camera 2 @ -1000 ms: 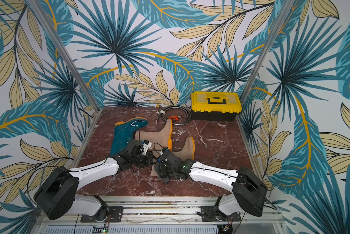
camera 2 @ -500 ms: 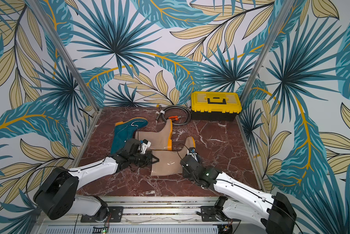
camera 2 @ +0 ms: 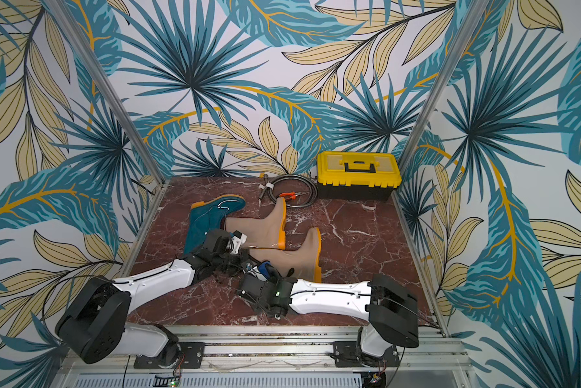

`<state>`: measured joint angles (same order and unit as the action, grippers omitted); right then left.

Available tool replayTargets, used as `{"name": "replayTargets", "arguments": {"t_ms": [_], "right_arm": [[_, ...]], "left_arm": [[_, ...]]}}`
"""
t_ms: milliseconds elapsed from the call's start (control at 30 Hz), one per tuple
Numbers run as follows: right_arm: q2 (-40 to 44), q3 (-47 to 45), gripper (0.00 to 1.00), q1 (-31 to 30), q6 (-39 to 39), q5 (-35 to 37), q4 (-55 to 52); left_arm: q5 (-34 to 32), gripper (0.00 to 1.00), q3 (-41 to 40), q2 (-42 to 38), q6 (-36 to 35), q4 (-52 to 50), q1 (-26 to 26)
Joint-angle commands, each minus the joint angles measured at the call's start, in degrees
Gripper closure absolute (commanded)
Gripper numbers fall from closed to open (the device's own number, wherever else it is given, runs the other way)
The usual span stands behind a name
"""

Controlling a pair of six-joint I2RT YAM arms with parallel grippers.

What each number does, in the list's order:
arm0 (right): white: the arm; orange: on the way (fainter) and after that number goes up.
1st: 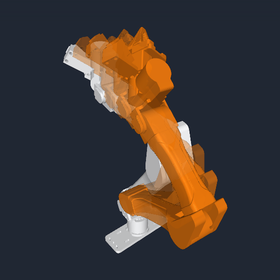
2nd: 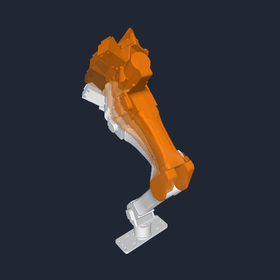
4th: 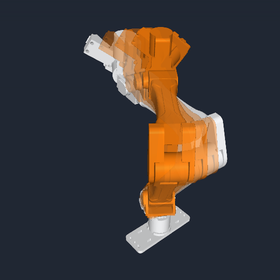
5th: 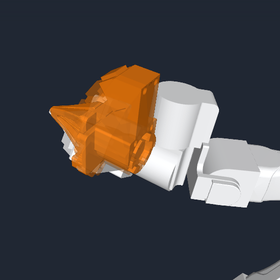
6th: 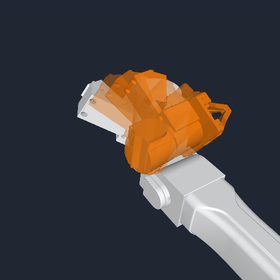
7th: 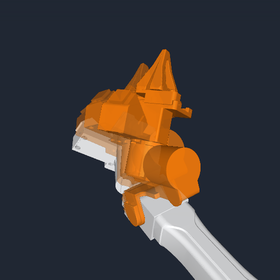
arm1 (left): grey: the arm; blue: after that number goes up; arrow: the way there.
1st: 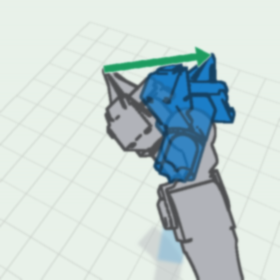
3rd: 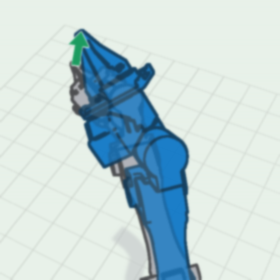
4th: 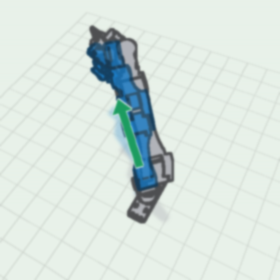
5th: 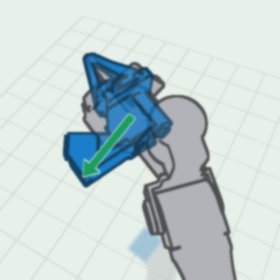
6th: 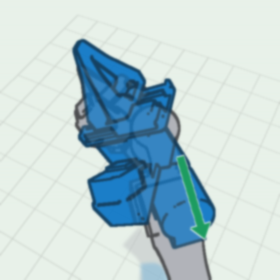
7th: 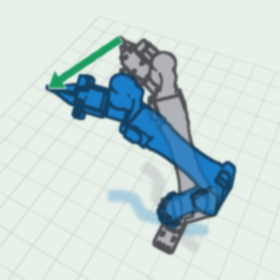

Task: Wipe the rubber boots with a cloth
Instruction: Wipe the dirt off the rubber boot.

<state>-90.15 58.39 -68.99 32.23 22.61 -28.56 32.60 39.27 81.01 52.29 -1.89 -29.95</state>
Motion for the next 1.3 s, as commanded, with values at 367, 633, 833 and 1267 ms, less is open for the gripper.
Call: {"name": "replayTargets", "arguments": {"t_ms": [367, 633, 833, 1267], "right_arm": [[21.31, -13.94, 1.00, 14.75, 10.40, -3.78, -6.71], [4.86, -2.14, 1.00, -2.18, -4.11, -11.85, 5.59], [-6.36, 4.63, 1.00, -2.09, -6.28, -5.48, -3.27], [15.39, -17.48, 1.00, 15.04, 10.86, -5.83, -10.70]], "left_arm": [[3.00, 1.00, 0.55, 0.25, -0.97, 2.77, -0.47], [-0.80, 1.00, 1.61, 1.70, -1.22, 2.77, -1.15], [-1.15, 1.00, 3.00, 3.84, -1.72, 2.77, -1.42], [1.88, 1.00, 3.72, 6.53, -3.27, 2.77, -1.24]]}}
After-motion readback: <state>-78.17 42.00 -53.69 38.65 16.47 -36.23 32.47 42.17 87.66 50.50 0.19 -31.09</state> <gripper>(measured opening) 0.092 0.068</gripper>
